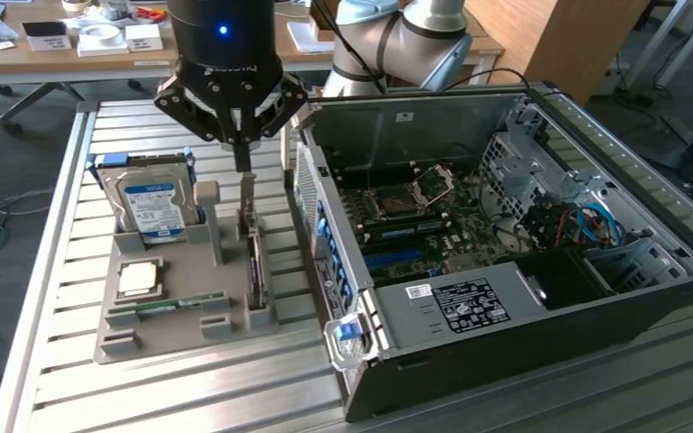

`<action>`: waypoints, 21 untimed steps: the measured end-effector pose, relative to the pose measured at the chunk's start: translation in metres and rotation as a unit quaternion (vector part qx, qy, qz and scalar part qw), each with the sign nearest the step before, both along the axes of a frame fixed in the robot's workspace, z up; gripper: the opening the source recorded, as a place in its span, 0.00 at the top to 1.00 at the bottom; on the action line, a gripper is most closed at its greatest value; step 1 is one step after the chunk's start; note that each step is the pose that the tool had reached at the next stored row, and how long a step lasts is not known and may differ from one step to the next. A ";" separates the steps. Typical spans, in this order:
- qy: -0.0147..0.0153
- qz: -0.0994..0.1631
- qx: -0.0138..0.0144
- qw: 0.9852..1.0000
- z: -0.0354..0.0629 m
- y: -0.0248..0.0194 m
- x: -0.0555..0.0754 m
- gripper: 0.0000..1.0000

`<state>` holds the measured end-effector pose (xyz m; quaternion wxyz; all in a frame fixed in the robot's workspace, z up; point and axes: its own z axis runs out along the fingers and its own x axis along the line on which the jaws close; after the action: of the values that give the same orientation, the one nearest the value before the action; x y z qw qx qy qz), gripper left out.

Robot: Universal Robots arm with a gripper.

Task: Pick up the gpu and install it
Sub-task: 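Reach for the gpu, then pick up the gpu and move the gpu toward the slot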

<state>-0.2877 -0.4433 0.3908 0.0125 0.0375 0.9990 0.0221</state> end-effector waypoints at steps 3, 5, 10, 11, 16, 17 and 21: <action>0.000 0.000 0.000 1.000 0.0000 -0.0040 -0.001 0.89; 0.000 0.000 0.000 1.000 0.0000 -0.0050 -0.003 0.89; 0.000 0.000 0.000 1.000 0.0000 -0.0057 -0.005 0.89; 0.000 0.000 0.000 1.000 0.0000 -0.0057 -0.005 0.89; 0.000 0.000 0.000 1.000 -0.0013 -0.0057 -0.005 0.89; 0.000 0.000 0.000 1.000 -0.0013 -0.0057 -0.005 0.89; 0.000 0.000 0.000 1.000 -0.0014 -0.0057 -0.005 0.89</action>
<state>-0.2930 -0.4489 0.3894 0.0125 0.0376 0.9990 0.0221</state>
